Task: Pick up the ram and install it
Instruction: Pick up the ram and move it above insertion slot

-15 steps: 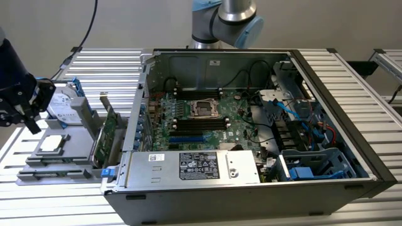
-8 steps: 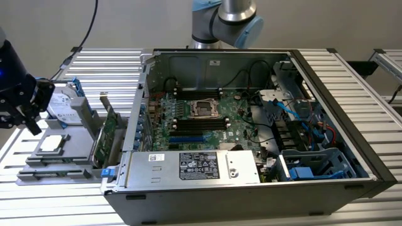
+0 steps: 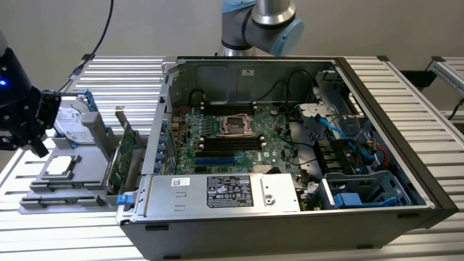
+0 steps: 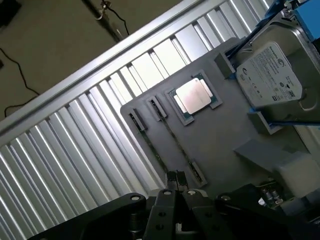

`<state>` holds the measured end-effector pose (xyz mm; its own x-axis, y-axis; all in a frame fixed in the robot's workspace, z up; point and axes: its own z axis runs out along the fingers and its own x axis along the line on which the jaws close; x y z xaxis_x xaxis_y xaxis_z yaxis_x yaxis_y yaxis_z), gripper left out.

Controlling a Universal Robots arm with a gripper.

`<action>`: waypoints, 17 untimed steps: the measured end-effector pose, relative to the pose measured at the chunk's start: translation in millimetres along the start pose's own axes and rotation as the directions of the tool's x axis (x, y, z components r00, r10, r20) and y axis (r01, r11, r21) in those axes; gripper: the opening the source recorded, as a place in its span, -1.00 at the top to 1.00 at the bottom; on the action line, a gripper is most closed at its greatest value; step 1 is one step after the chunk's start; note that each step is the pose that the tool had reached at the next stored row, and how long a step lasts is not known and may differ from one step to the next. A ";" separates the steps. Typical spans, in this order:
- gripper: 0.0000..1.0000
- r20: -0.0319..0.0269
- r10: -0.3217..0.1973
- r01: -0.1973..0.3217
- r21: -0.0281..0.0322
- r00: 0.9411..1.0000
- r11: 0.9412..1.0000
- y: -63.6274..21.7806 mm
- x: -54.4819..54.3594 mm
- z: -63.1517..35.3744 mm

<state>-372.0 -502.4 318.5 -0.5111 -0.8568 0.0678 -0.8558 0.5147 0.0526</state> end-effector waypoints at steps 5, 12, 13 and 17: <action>0.79 -0.005 -0.091 0.091 0.006 0.996 0.996 -0.1 -0.1 0.9; 0.79 -0.013 -0.217 0.217 0.013 0.976 0.976 -0.1 -0.1 2.1; 0.79 -0.014 -0.234 0.234 0.014 0.972 0.972 -0.1 -0.1 2.2; 0.79 -0.019 -0.304 0.305 0.018 0.952 0.952 -0.1 -0.2 2.9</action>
<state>-372.0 -502.4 315.5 -0.2248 -0.9720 0.0678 -0.9721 0.2285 0.0526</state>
